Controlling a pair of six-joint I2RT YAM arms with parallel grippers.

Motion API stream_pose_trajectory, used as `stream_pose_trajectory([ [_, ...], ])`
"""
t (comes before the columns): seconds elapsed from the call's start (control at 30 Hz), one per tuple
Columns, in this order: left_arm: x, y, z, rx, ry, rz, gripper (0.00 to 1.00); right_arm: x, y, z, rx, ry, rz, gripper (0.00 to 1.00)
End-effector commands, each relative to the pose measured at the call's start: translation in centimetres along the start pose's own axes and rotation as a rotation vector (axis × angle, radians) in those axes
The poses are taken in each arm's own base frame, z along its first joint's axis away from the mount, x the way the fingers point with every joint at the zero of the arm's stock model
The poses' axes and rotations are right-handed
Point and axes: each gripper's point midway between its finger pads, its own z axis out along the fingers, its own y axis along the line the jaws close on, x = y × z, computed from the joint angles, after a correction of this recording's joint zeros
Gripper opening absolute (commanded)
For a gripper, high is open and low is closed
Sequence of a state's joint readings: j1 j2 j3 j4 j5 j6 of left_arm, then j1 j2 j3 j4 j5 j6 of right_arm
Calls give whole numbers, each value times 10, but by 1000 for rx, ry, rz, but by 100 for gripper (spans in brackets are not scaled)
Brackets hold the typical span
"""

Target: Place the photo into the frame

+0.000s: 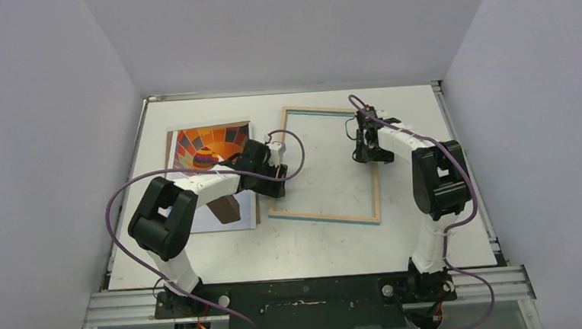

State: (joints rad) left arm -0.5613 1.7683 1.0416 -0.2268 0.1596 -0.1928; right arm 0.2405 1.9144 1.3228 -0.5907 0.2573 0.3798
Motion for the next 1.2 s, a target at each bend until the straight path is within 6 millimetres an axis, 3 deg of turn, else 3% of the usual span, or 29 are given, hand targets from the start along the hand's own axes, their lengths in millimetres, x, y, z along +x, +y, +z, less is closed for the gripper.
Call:
stream_pose_trajectory([
  [0.0,3,-10,-12,55,-17,14,57,-16,0,-1,-6,-38,38,63],
  [0.17,10,-13,-14,74,5,-4,57,-23,3,-2,-33,-44,63,64],
  [0.4,22,-44,-25,255,46,-25,58,-34,18,-1,-88,-43,59,61],
  [0.57,31,-46,-34,293,57,-24,59,-39,26,-2,-113,-46,50,61],
  [0.67,22,-44,-47,306,41,-45,64,-48,39,-17,-147,-88,39,62],
  [0.8,-16,-37,-84,305,-35,-67,78,-61,84,-55,-230,-172,-3,66],
  [0.87,-49,-17,-112,280,-123,-94,83,-60,121,-79,-310,-210,-35,68],
  [0.97,-72,23,-145,210,-173,-109,86,-56,181,-113,-421,-257,-93,71],
  [1.07,-71,84,-160,68,-174,-115,87,-44,237,-135,-519,-268,-150,75],
  [1.17,-49,149,-169,-48,-132,-170,86,-35,281,-145,-626,-251,-168,77],
])
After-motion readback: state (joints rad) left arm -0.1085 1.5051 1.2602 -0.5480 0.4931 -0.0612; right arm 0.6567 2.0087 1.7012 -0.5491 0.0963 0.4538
